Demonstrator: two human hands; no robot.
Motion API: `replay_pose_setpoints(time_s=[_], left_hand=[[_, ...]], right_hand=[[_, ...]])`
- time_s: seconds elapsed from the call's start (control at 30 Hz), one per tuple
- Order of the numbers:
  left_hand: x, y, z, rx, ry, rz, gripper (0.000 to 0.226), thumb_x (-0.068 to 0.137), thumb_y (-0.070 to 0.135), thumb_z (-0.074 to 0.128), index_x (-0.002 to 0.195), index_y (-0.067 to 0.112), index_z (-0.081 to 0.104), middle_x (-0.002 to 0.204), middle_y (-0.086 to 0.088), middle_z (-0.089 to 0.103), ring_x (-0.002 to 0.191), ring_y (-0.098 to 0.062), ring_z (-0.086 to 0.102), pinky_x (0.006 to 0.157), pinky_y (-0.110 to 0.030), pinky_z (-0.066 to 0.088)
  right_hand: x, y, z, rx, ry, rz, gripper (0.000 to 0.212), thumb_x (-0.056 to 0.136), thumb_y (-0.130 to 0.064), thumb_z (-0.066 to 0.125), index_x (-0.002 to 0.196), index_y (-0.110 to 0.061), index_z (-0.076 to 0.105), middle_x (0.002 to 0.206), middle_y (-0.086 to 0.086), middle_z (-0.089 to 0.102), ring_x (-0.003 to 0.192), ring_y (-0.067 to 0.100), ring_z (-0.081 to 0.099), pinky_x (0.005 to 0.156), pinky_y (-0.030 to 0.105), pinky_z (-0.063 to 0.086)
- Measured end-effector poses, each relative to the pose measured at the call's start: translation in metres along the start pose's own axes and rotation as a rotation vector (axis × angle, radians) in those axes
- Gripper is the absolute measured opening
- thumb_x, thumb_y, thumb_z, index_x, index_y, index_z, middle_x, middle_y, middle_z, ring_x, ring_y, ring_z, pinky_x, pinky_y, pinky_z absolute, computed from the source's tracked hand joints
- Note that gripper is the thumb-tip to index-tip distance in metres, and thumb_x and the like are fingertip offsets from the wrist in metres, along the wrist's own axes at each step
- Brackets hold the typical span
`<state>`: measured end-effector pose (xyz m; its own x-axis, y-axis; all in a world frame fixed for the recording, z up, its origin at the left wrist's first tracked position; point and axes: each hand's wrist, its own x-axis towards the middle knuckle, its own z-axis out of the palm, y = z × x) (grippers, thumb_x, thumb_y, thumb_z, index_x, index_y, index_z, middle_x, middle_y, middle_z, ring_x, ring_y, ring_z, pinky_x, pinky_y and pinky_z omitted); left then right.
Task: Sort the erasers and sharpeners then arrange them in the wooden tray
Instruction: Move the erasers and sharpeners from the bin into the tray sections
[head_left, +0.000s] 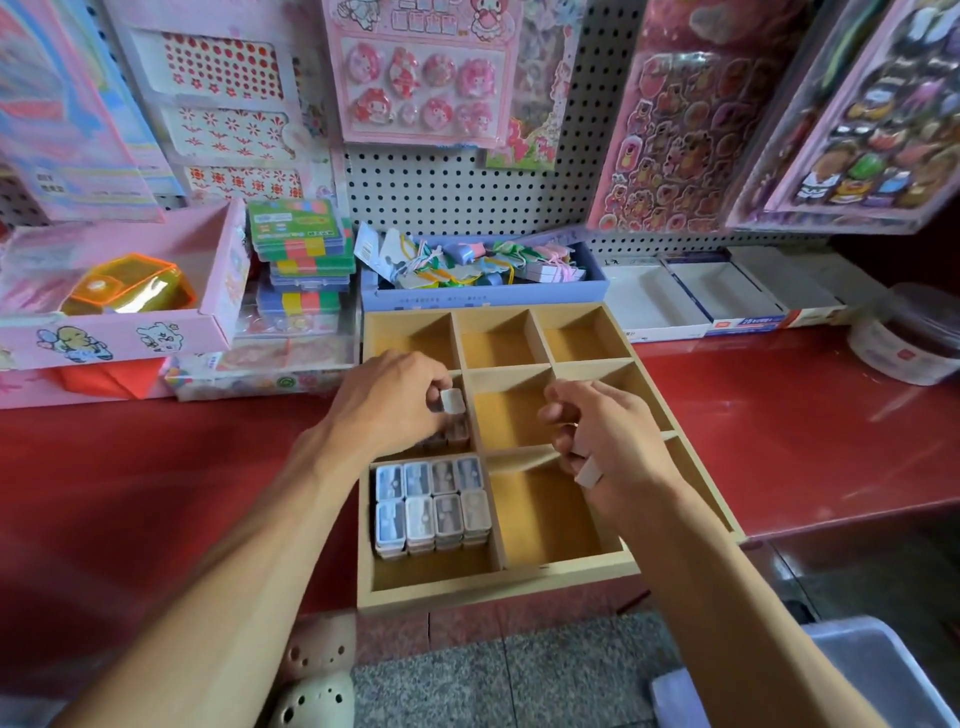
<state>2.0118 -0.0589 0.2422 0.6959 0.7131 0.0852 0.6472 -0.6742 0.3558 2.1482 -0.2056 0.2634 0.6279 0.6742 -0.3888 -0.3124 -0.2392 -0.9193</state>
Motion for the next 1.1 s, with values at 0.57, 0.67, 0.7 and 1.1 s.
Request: replay_pose_setpoints(time_s=[0.57,0.67,0.7,1.1], left_hand=[[-0.020,0.023,-0.007,-0.214,0.194,-0.001,0.017,0.077,0.040,0.076,0.078,0.025,0.068,0.072,0.016,0.068,0.069,-0.004,0.062,0.064,-0.025,0.049],[-0.054,0.050,-0.007,-0.565,0.050,0.078,0.020,0.074,0.034,0.080,0.066,0.024,0.065,0.066,0.013,0.067,0.058,-0.003,0.058,0.059,-0.024,0.046],[-0.062,0.057,-0.004,-0.647,0.014,0.112,0.017,0.073,0.029,0.082,0.068,0.024,0.066,0.069,0.013,0.067,0.059,-0.006,0.059,0.060,-0.027,0.048],[-0.073,0.050,0.002,-0.822,0.018,0.169,0.013,0.077,0.017,0.079,0.083,0.027,0.076,0.080,0.015,0.069,0.073,-0.007,0.063,0.072,-0.027,0.051]], right_hand=[[-0.002,0.004,-0.001,0.386,-0.022,0.142,0.019,0.103,-0.015,0.047,0.089,-0.012,0.059,0.063,0.002,0.056,0.045,0.009,0.045,0.040,0.019,0.033],[-0.003,0.005,0.009,0.558,-0.024,0.179,0.022,0.105,-0.017,0.046,0.087,-0.012,0.058,0.061,0.001,0.055,0.044,0.008,0.044,0.047,0.018,0.038],[-0.004,0.005,0.012,0.610,-0.036,0.185,0.022,0.105,-0.018,0.045,0.087,-0.012,0.057,0.061,0.000,0.054,0.045,0.008,0.044,0.056,0.019,0.040],[-0.020,0.004,0.037,0.636,0.002,0.165,0.028,0.105,-0.019,0.046,0.080,-0.014,0.057,0.066,0.000,0.045,0.058,0.014,0.041,0.069,0.038,0.049]])
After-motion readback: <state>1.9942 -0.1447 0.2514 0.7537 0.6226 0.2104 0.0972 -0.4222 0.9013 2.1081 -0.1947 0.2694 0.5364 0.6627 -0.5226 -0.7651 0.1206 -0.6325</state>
